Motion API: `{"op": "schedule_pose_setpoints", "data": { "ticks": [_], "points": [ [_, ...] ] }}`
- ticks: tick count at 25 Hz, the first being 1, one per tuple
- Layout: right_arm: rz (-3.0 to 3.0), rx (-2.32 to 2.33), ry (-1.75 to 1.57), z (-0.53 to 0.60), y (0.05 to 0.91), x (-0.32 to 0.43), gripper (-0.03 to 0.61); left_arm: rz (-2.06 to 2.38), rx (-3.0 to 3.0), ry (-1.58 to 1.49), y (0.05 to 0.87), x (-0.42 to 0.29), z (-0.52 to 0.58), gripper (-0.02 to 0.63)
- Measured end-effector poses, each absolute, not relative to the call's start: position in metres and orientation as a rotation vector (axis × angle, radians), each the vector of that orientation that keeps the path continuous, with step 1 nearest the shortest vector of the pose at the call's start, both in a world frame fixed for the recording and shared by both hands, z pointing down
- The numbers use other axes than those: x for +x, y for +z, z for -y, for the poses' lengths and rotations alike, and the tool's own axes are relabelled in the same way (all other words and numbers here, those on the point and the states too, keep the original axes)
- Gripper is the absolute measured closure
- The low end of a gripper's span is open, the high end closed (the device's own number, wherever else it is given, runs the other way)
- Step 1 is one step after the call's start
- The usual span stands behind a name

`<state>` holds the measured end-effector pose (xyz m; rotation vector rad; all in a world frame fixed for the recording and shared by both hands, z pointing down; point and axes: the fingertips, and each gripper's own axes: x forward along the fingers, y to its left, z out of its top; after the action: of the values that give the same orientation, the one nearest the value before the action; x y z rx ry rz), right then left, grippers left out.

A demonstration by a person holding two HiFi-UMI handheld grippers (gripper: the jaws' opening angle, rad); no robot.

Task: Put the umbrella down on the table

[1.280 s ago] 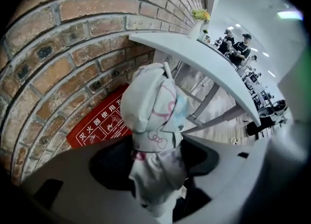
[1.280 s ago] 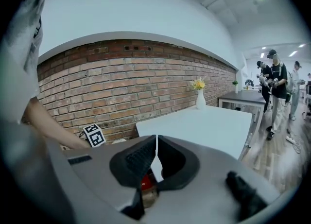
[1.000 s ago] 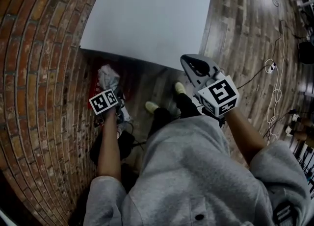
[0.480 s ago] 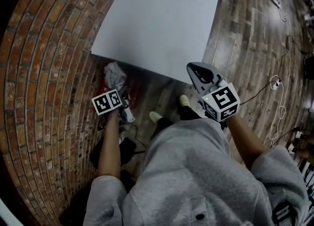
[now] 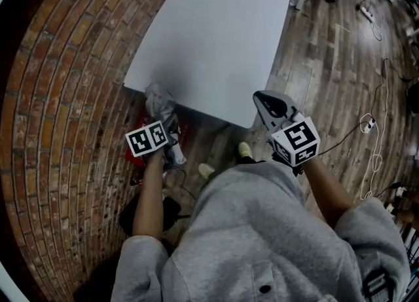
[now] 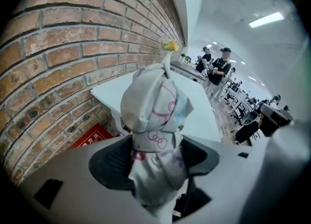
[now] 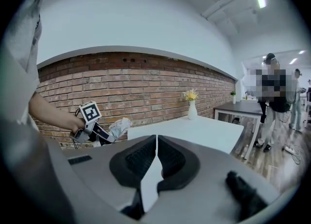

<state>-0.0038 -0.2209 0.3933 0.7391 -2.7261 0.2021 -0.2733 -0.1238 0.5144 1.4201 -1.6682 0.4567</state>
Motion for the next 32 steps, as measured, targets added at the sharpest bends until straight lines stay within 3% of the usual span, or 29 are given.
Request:
{"op": "schedule_pose_setpoints", "data": {
  "ticks": [32],
  "points": [
    [2.686, 0.905, 0.222, 0.266, 0.392, 0.075, 0.549, 1.423, 1.597, 0.688, 0.552, -0.152, 0.237, 0.314]
  ]
}}
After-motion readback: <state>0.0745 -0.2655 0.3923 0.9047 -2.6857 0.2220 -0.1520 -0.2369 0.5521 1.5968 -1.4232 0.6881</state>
